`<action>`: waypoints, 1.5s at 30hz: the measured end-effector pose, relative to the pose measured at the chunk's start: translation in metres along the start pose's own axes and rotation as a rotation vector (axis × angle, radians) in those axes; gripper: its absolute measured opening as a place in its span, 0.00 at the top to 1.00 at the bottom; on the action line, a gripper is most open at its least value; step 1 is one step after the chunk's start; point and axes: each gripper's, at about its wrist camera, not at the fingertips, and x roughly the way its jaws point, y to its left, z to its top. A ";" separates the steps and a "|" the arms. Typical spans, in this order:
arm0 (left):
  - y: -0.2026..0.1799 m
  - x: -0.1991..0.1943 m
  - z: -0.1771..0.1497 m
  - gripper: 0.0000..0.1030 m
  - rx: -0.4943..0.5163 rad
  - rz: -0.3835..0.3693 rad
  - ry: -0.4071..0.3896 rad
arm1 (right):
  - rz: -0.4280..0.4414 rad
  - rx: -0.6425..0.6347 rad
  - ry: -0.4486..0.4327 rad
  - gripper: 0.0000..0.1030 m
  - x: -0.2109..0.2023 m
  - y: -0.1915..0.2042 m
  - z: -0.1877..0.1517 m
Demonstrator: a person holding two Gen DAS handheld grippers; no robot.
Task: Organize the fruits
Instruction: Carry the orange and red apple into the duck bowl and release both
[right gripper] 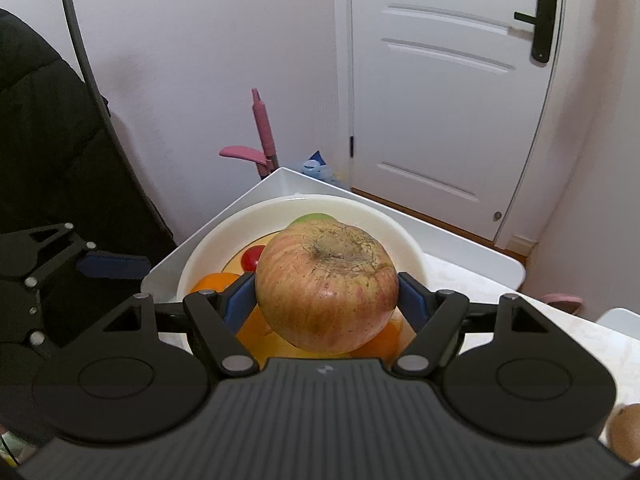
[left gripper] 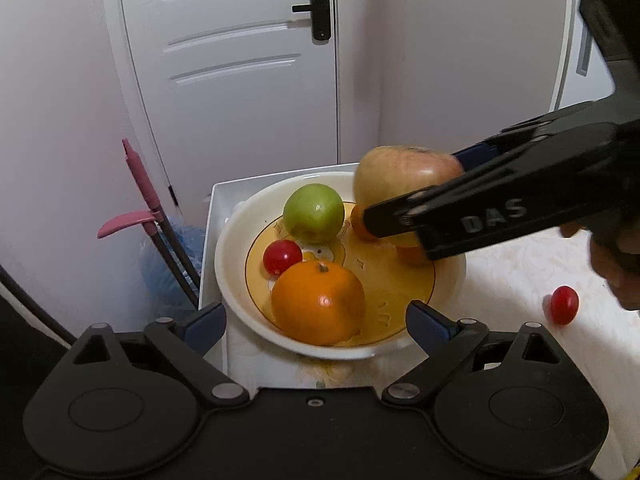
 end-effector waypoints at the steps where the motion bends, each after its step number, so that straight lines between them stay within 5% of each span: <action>1: 0.000 -0.001 -0.001 0.04 -0.001 0.002 0.000 | 0.003 -0.001 0.001 0.13 0.003 0.000 0.000; 13: 0.002 0.000 -0.006 0.04 -0.003 0.018 -0.001 | 0.025 -0.026 0.011 0.12 0.023 0.007 -0.005; 16: 0.001 0.000 -0.006 0.04 0.002 0.017 0.000 | 0.016 -0.032 -0.052 0.00 0.012 0.006 -0.004; 33: 0.000 -0.012 -0.006 0.04 -0.013 0.029 -0.011 | -0.014 0.011 -0.058 0.00 -0.022 0.006 -0.008; 45: -0.009 -0.038 0.008 0.03 -0.040 0.002 -0.055 | -0.108 0.100 -0.088 0.00 -0.084 -0.008 -0.014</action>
